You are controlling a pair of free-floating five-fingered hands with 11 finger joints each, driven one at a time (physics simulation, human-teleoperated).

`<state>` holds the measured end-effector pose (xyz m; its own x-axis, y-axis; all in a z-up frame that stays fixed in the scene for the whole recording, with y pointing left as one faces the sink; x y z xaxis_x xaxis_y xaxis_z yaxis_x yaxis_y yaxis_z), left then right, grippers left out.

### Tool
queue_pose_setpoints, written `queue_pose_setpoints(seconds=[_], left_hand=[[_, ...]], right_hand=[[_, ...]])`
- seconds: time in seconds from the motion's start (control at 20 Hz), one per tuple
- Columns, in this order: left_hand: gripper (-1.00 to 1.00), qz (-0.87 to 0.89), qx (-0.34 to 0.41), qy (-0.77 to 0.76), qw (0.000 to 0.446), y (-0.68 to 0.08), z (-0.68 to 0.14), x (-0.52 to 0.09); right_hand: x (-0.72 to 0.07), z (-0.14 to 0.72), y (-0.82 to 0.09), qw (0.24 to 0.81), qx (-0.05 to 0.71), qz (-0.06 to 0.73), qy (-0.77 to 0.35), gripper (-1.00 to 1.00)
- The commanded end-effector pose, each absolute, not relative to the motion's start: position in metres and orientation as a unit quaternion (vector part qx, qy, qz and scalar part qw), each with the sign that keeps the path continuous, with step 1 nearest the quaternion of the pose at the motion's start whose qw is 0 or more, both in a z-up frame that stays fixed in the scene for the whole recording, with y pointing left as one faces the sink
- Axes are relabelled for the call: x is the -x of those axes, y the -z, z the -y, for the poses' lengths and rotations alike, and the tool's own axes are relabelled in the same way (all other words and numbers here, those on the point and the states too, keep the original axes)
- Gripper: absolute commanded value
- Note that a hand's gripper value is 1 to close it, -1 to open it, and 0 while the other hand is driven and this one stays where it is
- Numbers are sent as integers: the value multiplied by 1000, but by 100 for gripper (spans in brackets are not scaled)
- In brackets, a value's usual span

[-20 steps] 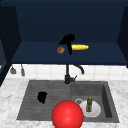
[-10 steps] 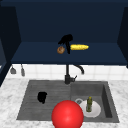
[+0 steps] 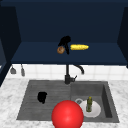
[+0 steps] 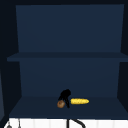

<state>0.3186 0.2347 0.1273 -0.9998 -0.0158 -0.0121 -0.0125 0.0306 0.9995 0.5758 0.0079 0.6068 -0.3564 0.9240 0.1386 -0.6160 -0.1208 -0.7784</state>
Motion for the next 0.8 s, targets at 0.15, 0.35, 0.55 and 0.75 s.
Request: queue_pose_setpoints(seconds=[0.15, 0.35, 0.55, 0.75], left_hand=[[0, 718, -10, 696, 1, -127, -235, -319], [0, 718, -10, 696, 1, -127, -235, -319], [0, 718, -10, 696, 1, -127, -235, -319], [0, 718, -10, 696, 1, -127, -235, -319]], right_hand=[[-604, -30, -607, 544, 189, 341, -743, -100], [-602, -34, -609, 547, 204, 335, -739, -100], [-587, -45, -611, 544, 230, 323, -740, -100], [-568, -57, -613, 549, 257, 320, -728, -100]])
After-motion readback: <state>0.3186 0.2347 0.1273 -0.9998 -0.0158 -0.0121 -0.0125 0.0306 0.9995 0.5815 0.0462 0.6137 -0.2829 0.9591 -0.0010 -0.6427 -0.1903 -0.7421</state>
